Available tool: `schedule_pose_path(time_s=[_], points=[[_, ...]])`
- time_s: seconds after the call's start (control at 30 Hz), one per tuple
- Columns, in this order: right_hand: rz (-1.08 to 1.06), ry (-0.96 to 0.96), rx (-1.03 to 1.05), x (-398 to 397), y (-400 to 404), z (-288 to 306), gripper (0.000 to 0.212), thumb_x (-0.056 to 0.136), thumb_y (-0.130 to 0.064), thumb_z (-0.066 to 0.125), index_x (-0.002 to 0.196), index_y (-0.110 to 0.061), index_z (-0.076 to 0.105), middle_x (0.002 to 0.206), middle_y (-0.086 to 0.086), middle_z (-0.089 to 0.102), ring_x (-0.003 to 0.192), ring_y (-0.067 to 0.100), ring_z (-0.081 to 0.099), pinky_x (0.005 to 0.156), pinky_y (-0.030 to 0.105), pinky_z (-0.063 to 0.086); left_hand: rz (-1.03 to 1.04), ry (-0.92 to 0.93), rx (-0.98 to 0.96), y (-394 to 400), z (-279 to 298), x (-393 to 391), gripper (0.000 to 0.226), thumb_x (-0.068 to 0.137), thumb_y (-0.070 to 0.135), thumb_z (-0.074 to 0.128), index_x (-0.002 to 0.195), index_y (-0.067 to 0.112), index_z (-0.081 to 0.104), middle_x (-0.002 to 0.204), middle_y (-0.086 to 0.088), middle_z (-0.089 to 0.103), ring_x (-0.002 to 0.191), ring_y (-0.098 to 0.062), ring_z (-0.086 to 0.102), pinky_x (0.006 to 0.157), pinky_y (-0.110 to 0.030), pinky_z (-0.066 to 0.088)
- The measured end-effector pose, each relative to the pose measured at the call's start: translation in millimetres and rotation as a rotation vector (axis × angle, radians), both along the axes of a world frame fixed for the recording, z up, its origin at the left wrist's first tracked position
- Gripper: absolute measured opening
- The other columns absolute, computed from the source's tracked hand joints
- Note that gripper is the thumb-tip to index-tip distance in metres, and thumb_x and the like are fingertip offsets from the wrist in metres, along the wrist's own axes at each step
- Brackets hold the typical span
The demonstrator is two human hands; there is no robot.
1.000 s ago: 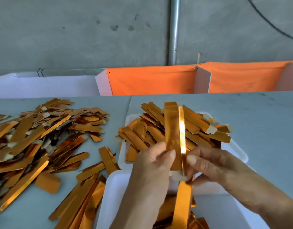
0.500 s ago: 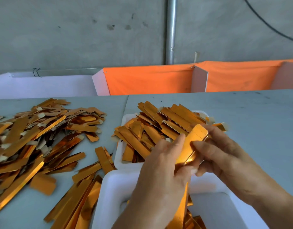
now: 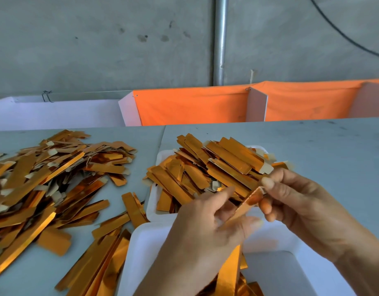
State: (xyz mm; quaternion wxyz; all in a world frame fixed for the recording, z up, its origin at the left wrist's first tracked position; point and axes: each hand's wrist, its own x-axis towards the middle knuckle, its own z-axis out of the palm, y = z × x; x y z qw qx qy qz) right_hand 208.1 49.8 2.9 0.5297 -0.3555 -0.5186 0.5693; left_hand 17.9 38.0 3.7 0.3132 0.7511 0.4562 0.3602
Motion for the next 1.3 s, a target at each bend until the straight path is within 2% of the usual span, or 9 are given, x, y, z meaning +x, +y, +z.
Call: schedule_pose_path(time_s=[0.1, 0.27, 0.5, 0.67, 0.8, 0.93, 1.1, 1.23, 1.3], points=[[-0.068, -0.076, 0.027, -0.3, 0.8, -3.7, 0.049, 0.051, -0.052, 0.087, 0.069, -0.012, 0.066, 0.063, 0.018, 0.061, 0.050, 0.019, 0.057, 0.049, 0.022, 0.049, 0.188, 0.263, 0.338, -0.5, -1.0, 5.8, 0.072, 0.081, 0.061, 0.056, 0.143, 0.042, 0.025, 0.124, 0.025, 0.048, 0.107, 0.004, 0.046, 0.084, -0.011, 0.033], [-0.053, -0.056, -0.010, -2.8, -2.1, -1.6, 0.019, 0.073, -0.030, 0.069, 0.062, -0.015, 0.065, 0.055, 0.014, 0.058, 0.045, 0.018, 0.054, 0.045, 0.021, 0.047, 0.228, 0.508, 0.488, 1.9, -1.8, 8.1, 0.071, 0.052, 0.052, 0.084, 0.114, 0.024, 0.067, 0.086, 0.016, 0.067, 0.075, -0.006, 0.065, 0.059, -0.019, 0.051], [-0.029, 0.040, -0.083, -4.0, -3.0, 0.8, 0.018, 0.075, -0.016, 0.059, 0.058, -0.014, 0.061, 0.051, 0.016, 0.055, 0.039, 0.018, 0.051, 0.040, 0.020, 0.045, 0.132, 0.372, 0.410, 1.1, -0.4, 5.8, 0.059, 0.080, 0.039, 0.070, 0.135, 0.028, 0.051, 0.118, 0.015, 0.058, 0.110, -0.004, 0.053, 0.087, -0.007, 0.026], [0.025, 0.074, -0.137, -2.9, -2.4, 2.8, 0.016, 0.061, 0.000, 0.073, 0.071, -0.010, 0.066, 0.051, 0.016, 0.054, 0.039, 0.018, 0.053, 0.038, 0.021, 0.046, 0.106, 0.232, 0.416, 2.8, -2.0, 5.8, 0.054, 0.091, 0.041, 0.054, 0.141, 0.043, 0.035, 0.136, 0.028, 0.041, 0.122, 0.009, 0.028, 0.085, 0.009, 0.011], [0.005, 0.065, -0.161, -2.1, -1.3, 0.6, 0.020, 0.061, -0.015, 0.069, 0.080, -0.011, 0.070, 0.050, 0.016, 0.053, 0.037, 0.018, 0.050, 0.036, 0.020, 0.044, 0.078, 0.300, 0.437, 2.1, 0.7, 5.8, 0.049, 0.084, 0.028, 0.068, 0.131, 0.031, 0.055, 0.125, 0.020, 0.059, 0.115, 0.005, 0.050, 0.091, 0.002, 0.025], [-0.049, 0.067, -0.142, -4.0, 0.9, -4.2, 0.018, 0.064, -0.015, 0.065, 0.081, -0.008, 0.069, 0.053, 0.015, 0.053, 0.038, 0.018, 0.050, 0.038, 0.021, 0.044, 0.087, 0.388, 0.514, 1.2, -2.1, 8.9, 0.040, 0.068, 0.018, 0.081, 0.107, 0.016, 0.073, 0.095, 0.010, 0.072, 0.085, -0.008, 0.068, 0.066, -0.014, 0.052], [-0.050, 0.080, -0.125, -4.3, -0.3, -4.4, 0.023, 0.058, -0.018, 0.068, 0.080, -0.011, 0.072, 0.061, 0.014, 0.058, 0.046, 0.016, 0.055, 0.042, 0.021, 0.048, 0.086, 0.120, 0.364, 2.3, -2.8, 6.5, 0.042, 0.090, 0.028, 0.061, 0.130, 0.037, 0.054, 0.120, 0.024, 0.053, 0.111, 0.008, 0.044, 0.091, -0.002, 0.032], [-0.013, 0.035, -0.113, -3.4, -0.5, -3.1, 0.018, 0.061, -0.023, 0.075, 0.077, -0.015, 0.073, 0.063, 0.016, 0.059, 0.049, 0.017, 0.057, 0.046, 0.022, 0.050, 0.161, -0.007, 0.237, 4.5, -7.2, 5.7, 0.044, 0.080, 0.028, 0.073, 0.118, 0.045, 0.061, 0.109, 0.033, 0.054, 0.107, 0.020, 0.041, 0.084, 0.005, 0.033], [-0.013, 0.023, -0.075, -4.4, -0.3, -2.6, 0.033, 0.054, -0.032, 0.088, 0.077, -0.016, 0.071, 0.061, 0.014, 0.059, 0.049, 0.017, 0.057, 0.046, 0.022, 0.050, 0.160, -0.017, 0.199, 5.0, -8.5, 4.2, 0.043, 0.078, 0.028, 0.075, 0.115, 0.047, 0.062, 0.104, 0.037, 0.055, 0.105, 0.020, 0.043, 0.081, 0.006, 0.035]])
